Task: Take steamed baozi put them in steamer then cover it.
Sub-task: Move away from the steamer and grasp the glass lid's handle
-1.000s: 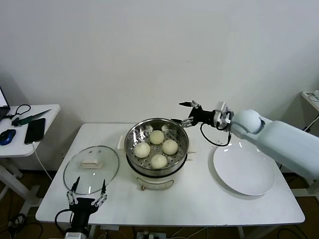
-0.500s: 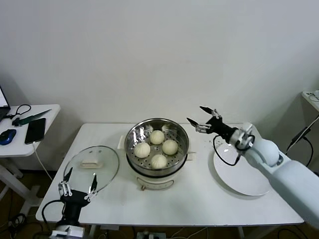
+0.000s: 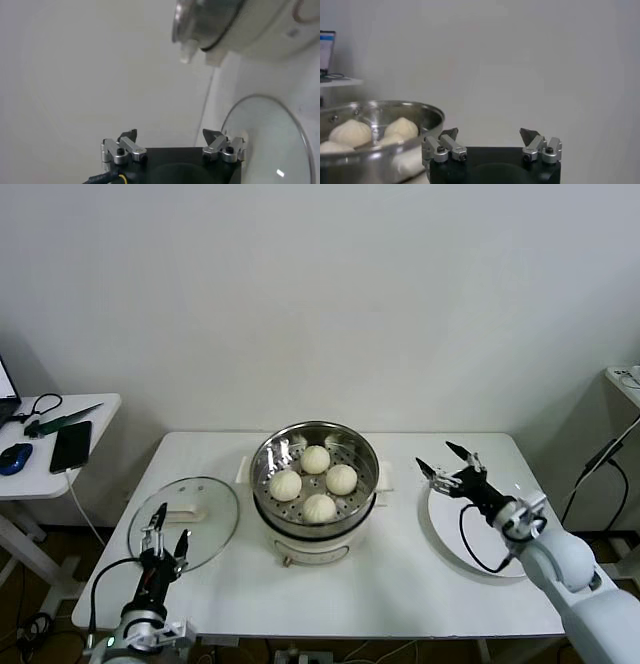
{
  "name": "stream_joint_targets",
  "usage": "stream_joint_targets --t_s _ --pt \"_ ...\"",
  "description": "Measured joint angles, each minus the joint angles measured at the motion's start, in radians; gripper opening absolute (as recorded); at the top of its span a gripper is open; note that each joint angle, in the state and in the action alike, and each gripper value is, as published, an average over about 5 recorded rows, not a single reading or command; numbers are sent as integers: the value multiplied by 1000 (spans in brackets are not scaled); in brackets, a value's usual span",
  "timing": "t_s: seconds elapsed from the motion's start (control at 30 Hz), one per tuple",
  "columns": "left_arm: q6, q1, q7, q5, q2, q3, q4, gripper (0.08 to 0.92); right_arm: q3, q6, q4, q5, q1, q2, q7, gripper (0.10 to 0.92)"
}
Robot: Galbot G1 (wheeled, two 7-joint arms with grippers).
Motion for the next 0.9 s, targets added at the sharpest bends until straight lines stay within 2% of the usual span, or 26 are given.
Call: stream_joint_targets --t_s 0.4,0.9 --pt "-10 -173 -33 183 21 9 259 823 109 2 -13 -57 -134 69 1 823" --pt "-23 -363 -146 289 38 8 524 823 122 21 -39 -108 -170 115 -1 823"
